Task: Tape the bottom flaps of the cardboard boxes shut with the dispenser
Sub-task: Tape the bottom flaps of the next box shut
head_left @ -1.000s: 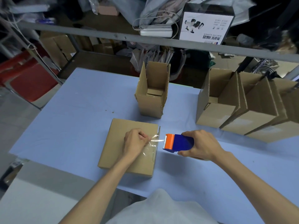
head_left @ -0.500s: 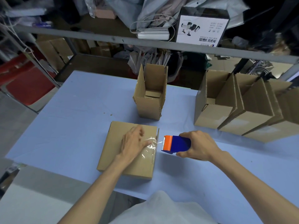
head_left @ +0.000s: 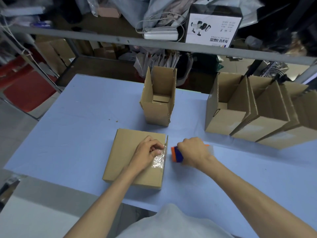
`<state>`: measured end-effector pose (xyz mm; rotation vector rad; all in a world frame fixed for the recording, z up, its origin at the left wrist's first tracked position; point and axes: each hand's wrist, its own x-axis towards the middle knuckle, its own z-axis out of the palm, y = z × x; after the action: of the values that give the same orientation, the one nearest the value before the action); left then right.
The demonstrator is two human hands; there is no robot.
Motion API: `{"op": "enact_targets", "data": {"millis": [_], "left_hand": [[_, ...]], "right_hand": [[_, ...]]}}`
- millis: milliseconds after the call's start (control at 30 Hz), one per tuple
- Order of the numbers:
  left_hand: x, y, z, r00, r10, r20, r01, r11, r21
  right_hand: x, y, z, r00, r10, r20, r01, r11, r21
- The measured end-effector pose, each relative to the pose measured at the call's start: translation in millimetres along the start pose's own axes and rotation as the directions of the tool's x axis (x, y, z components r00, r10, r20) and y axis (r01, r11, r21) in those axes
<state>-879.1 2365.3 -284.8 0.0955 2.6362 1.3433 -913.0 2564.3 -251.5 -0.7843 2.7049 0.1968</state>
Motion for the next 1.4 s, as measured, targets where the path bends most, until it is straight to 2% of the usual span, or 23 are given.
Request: {"op": "enact_targets", "data": {"millis": [67, 167, 200, 267, 367, 467, 500, 567, 600, 667, 733, 833, 933, 1000, 1067, 1100, 1133, 1200, 1233, 1300, 1400], "left_hand": [[-1, 1, -2, 0.999, 0.037, 0.025, -0.039, 0.998, 0.056], [1, 5, 1, 0.981, 0.113, 0.158, -0.166, 0.909, 0.383], [2, 6, 3, 0.973, 0.106, 0.204, -0.192, 0.864, 0.465], [4, 9, 7, 0.969, 0.061, 0.239, -0.181, 0.835, 0.519], [8, 14, 11, 0.969, -0.006, 0.247, -0.131, 0.835, 0.535], [10, 15, 7, 0.95, 0.047, 0.31, -0.222, 0.799, 0.559], [11, 13, 5, 0.952, 0.069, 0.298, -0.223, 0.825, 0.52], [14, 14, 1, 0.982, 0.066, 0.176, -0.126, 0.926, 0.356], [16, 13, 0, 0.993, 0.071, 0.094, -0.097, 0.946, 0.308], [24, 15, 1, 0.997, 0.068, 0.023, -0.071, 0.922, 0.379], [34, 16, 5, 0.997, -0.018, 0.082, -0.026, 0.864, 0.503], [46, 21, 11, 0.984, -0.114, 0.139, 0.003, 0.785, 0.62], [52, 37, 6, 0.993, -0.092, 0.079, 0.029, 0.814, 0.58], [50, 49, -6, 0.998, -0.07, -0.006, 0.063, 0.859, 0.509], [43, 63, -27, 0.983, -0.078, -0.163, 0.129, 0.934, 0.334], [39, 68, -39, 0.964, -0.117, -0.241, 0.166, 0.967, 0.193], [35, 72, -51, 0.94, -0.178, -0.292, 0.193, 0.981, 0.022], [26, 75, -67, 0.909, -0.299, -0.29, 0.209, 0.93, -0.303], [21, 74, -72, 0.903, -0.335, -0.269, 0.214, 0.894, -0.393], [8, 68, -78, 0.894, -0.365, -0.259, 0.227, 0.869, -0.44], [-5, 55, -83, 0.878, -0.384, -0.286, 0.259, 0.883, -0.392]], "right_hand": [[-4, 2, 5, 0.999, 0.038, 0.03, -0.038, 0.999, -0.011], [-15, 15, 10, 0.988, 0.149, -0.036, -0.146, 0.986, 0.081], [-19, 18, 9, 0.983, 0.179, -0.05, -0.172, 0.978, 0.113], [-24, 26, 9, 0.975, 0.209, -0.076, -0.198, 0.971, 0.132], [-29, 34, 14, 0.963, 0.254, -0.092, -0.235, 0.955, 0.181], [-26, 36, 31, 0.951, 0.287, -0.116, -0.247, 0.929, 0.276], [-24, 33, 39, 0.951, 0.285, -0.118, -0.229, 0.909, 0.349], [-23, 25, 46, 0.942, 0.314, -0.118, -0.197, 0.803, 0.562], [-21, 20, 49, 0.929, 0.336, -0.155, -0.179, 0.774, 0.607], [-17, 17, 61, 0.922, 0.358, -0.149, -0.211, 0.785, 0.582], [-14, 11, 80, 0.942, 0.326, -0.083, -0.248, 0.839, 0.483], [-14, 6, 86, 0.93, 0.367, -0.021, -0.309, 0.811, 0.497], [-11, 6, 74, 0.915, 0.375, -0.145, -0.307, 0.885, 0.35], [-18, 4, 58, 0.892, 0.389, -0.229, -0.282, 0.876, 0.392], [-29, -1, 43, 0.873, 0.429, -0.233, -0.234, 0.786, 0.572], [-34, -4, 34, 0.875, 0.451, -0.173, -0.209, 0.676, 0.707], [-38, -7, 24, 0.885, 0.457, -0.09, -0.182, 0.518, 0.836], [-39, -12, 5, 0.892, 0.452, 0.025, -0.139, 0.222, 0.965], [-36, -14, -3, 0.879, 0.472, 0.058, -0.141, 0.142, 0.98], [-31, -16, -18, 0.84, 0.534, 0.096, -0.152, 0.061, 0.987], [-23, -23, -36, 0.817, 0.576, 0.035, -0.1, 0.081, 0.992]]}}
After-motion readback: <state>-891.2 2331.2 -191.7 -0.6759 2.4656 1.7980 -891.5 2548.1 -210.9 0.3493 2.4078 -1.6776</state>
